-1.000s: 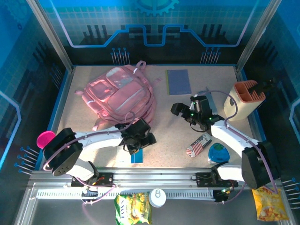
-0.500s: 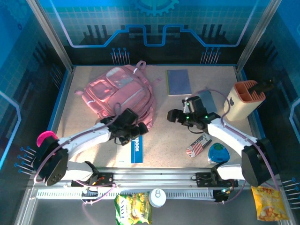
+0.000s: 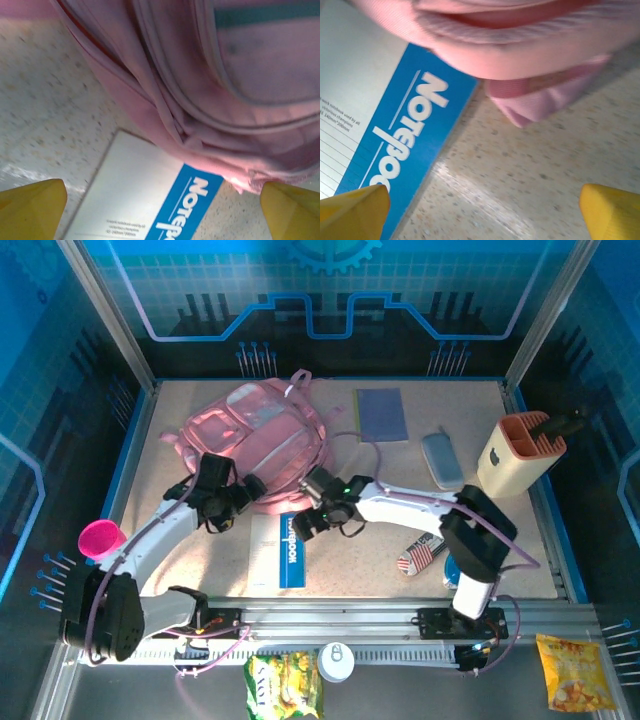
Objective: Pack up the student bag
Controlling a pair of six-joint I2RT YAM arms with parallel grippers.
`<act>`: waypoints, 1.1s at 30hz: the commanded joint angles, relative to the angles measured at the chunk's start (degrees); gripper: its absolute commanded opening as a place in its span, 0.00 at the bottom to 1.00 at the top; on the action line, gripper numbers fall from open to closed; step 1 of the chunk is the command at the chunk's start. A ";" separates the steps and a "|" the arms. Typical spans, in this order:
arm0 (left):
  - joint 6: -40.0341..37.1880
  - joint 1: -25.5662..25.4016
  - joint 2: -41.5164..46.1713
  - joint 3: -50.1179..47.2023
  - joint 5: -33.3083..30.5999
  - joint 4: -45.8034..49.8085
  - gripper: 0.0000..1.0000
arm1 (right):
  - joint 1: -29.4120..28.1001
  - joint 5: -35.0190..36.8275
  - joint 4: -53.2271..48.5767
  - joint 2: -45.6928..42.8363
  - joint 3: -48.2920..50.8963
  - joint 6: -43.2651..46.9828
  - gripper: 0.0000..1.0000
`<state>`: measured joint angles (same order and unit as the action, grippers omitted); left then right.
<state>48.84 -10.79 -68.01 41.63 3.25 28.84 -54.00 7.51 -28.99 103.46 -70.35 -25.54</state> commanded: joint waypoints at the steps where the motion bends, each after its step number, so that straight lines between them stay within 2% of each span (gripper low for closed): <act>1: -3.94 3.48 2.07 0.35 2.64 1.04 0.99 | -2.94 4.21 -6.44 4.96 -5.28 2.92 0.98; 9: -6.30 6.70 2.18 0.77 5.03 1.48 0.99 | -6.38 8.07 -13.10 15.28 -14.12 3.83 0.98; 16: -7.14 6.66 1.95 0.78 7.15 1.27 0.99 | -4.97 12.31 -14.44 12.49 -8.17 4.45 0.98; 24: -6.35 4.72 1.82 0.21 10.24 -0.01 0.99 | 2.99 10.99 -12.06 2.76 5.96 5.74 0.97; 33: -2.80 -3.92 -0.53 0.67 8.67 -1.88 0.99 | 11.74 9.34 -10.91 -1.63 13.50 -0.83 0.94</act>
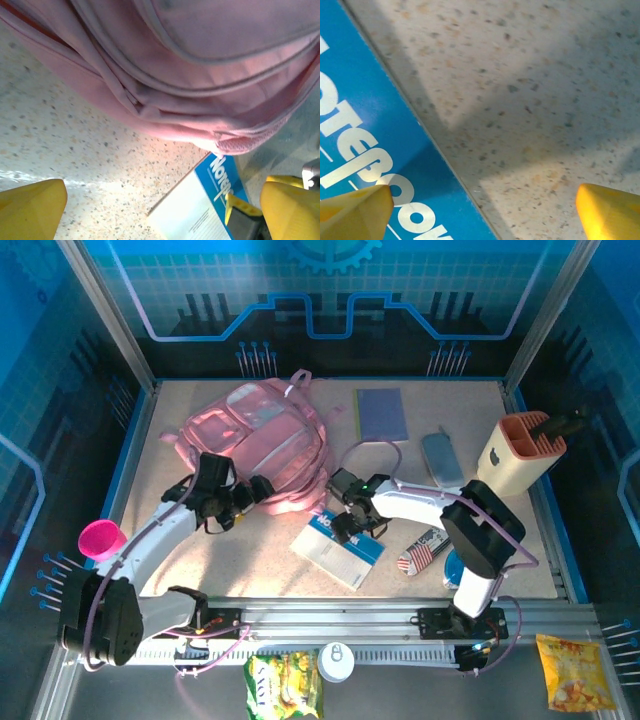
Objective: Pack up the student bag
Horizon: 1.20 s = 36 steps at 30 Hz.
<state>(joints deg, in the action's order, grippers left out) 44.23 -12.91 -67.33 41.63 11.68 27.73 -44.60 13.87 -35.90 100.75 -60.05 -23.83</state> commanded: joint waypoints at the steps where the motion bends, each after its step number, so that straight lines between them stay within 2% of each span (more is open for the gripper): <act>1: 2.07 -2.69 -1.68 0.86 0.03 -1.02 0.99 | 3.31 3.30 -4.15 0.54 3.48 -3.32 0.93; 6: 3.13 -6.15 -3.48 2.62 -1.18 -1.69 0.99 | 5.16 3.57 -4.02 -4.86 3.07 -3.11 0.92; 8: 3.44 -7.34 -4.15 3.27 -1.48 -2.05 0.99 | 4.97 0.32 -2.94 -6.00 1.94 -1.01 0.92; 13: 5.27 -10.95 -5.73 4.37 -2.32 -3.42 0.99 | 4.70 -2.78 -2.78 -1.30 -2.41 -0.76 0.92; 20: 10.87 -17.96 -8.12 3.79 -4.27 -8.04 0.97 | 5.46 5.09 -1.81 2.33 -3.73 -2.11 0.90; 27: 13.02 -23.47 -14.13 6.07 -4.30 -11.18 0.92 | 10.23 6.54 -2.07 2.96 -3.08 -4.63 0.86; 32: 15.10 -27.38 -18.43 7.87 -3.75 -13.78 0.85 | 15.68 1.15 -0.15 -0.65 -0.01 -6.44 0.78; 36: 17.30 -30.34 -22.85 9.04 -2.38 -16.77 0.76 | 17.56 -2.98 1.12 -6.28 1.88 -6.80 0.71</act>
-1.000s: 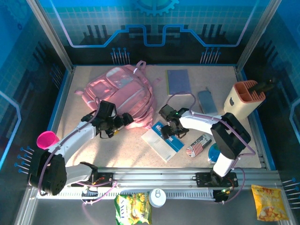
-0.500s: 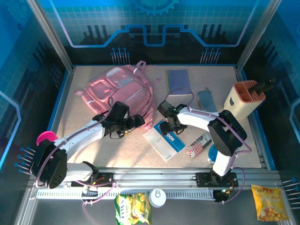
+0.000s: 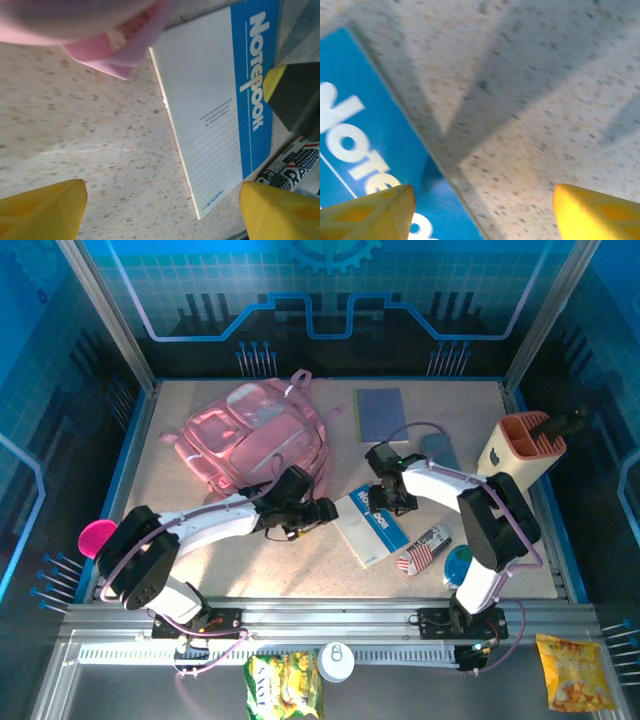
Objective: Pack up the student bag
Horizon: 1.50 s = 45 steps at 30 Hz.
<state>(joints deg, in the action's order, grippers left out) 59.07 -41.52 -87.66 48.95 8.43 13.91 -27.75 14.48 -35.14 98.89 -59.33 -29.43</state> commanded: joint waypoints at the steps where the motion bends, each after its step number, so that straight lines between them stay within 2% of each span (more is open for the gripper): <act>1: 3.08 -2.35 -3.75 2.08 1.18 -3.84 0.75 | 1.11 -5.30 0.83 -5.77 1.86 -1.08 0.71; 7: 5.43 -4.97 -9.46 4.44 1.35 -7.31 0.59 | 2.69 -12.16 1.18 -8.63 4.61 -0.84 0.65; 11: 6.47 -5.19 -10.76 4.64 -0.34 -7.37 0.51 | 2.79 -17.04 2.21 -7.44 5.99 -0.20 0.58; 14: 6.86 -5.21 -11.42 4.61 -1.04 -7.72 0.47 | 2.65 -18.77 2.91 -6.22 6.79 -0.49 0.56; 25: 7.03 -4.98 -14.93 5.08 1.19 -11.12 0.47 | 2.96 -20.74 3.59 -5.77 11.02 -4.76 0.60; 32: 7.38 -4.83 -16.21 4.69 2.12 -12.72 0.46 | 3.05 -25.43 3.43 -8.40 14.27 -8.14 0.60; 45: 5.03 -4.60 -16.40 3.79 5.95 -21.09 0.37 | 4.22 -25.38 2.70 -10.12 16.05 -9.64 0.59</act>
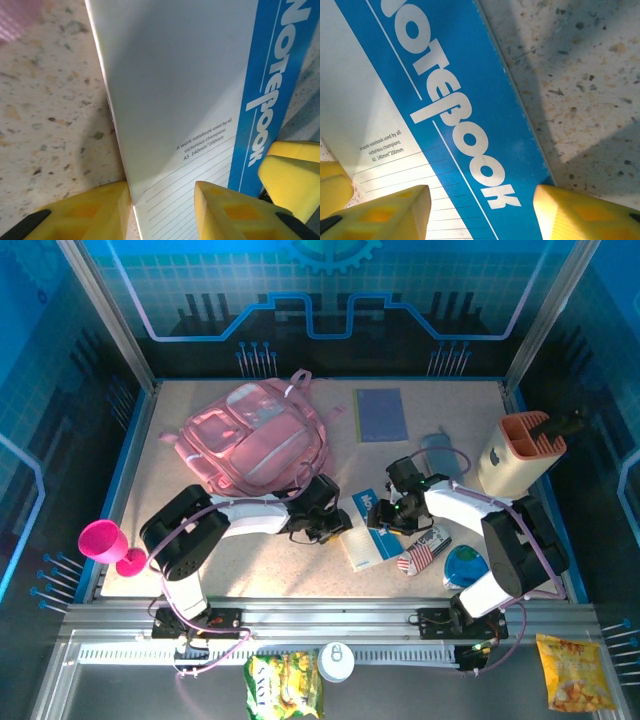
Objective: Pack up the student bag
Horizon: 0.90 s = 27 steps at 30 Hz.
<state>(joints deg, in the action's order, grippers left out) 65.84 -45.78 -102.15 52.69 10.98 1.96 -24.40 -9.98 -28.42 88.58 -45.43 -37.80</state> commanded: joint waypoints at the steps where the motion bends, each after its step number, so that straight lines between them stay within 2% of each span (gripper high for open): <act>1: -2.01 -0.32 -1.96 0.07 4.03 -10.06 0.37 | 1.01 -0.88 -4.11 0.15 2.40 -1.38 0.59; 6: -3.06 -0.32 -1.56 -0.47 5.76 -13.84 0.34 | 2.03 -0.83 -4.02 -0.24 3.14 -1.97 0.59; 12: -3.39 -0.21 -0.52 -1.26 4.81 -13.83 0.32 | 2.84 -0.83 -3.74 -0.45 3.07 -1.74 0.58; 17: -3.65 0.02 0.25 -1.45 3.54 -12.14 0.24 | 3.12 -1.10 -3.05 -1.01 3.01 -1.75 0.58; 23: -5.75 1.06 3.91 -1.27 0.79 -8.69 0.02 | 5.07 -2.46 0.22 -5.77 3.33 -1.57 0.59; 27: -7.97 3.37 8.17 -0.99 -0.62 -5.40 0.00 | 7.24 -7.50 5.84 -10.81 3.41 -2.62 0.65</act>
<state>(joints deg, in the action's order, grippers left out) 60.84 -44.23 -98.06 51.92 12.73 -6.63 -18.76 -13.43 -26.76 81.01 -42.33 -39.46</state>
